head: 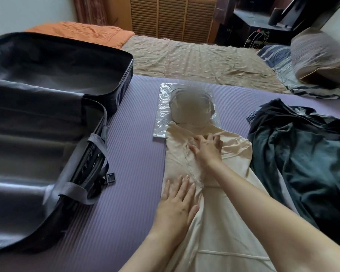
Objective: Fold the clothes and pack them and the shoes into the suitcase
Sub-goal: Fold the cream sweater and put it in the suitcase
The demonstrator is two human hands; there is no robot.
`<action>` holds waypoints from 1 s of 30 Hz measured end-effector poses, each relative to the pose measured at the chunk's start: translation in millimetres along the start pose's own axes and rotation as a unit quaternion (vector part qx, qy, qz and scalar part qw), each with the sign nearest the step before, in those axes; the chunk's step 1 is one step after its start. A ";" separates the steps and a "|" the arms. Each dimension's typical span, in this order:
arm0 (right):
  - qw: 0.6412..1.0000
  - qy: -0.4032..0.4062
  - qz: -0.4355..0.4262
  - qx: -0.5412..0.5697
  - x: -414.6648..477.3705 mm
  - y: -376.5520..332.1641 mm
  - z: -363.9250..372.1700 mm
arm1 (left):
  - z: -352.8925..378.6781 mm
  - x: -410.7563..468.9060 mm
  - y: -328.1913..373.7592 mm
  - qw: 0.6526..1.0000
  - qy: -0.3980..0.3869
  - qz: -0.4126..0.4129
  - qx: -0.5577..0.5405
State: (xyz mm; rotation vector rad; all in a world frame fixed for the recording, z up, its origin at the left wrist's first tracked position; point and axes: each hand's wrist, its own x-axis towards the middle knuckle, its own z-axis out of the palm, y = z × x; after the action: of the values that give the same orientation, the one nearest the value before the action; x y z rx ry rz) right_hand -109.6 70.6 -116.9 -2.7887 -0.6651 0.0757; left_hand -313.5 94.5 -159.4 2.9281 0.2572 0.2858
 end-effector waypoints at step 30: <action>0.933 0.001 0.055 0.357 -283.1 -6.7 -22.2 | -61.0 -191.8 49.4 0.966 0.031 -0.170 -0.193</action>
State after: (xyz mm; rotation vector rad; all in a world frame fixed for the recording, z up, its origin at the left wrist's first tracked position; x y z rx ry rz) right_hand -362.9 -56.5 -97.2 -2.1133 -0.3725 0.2758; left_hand -503.9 20.8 -123.9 2.4428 0.6270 0.3305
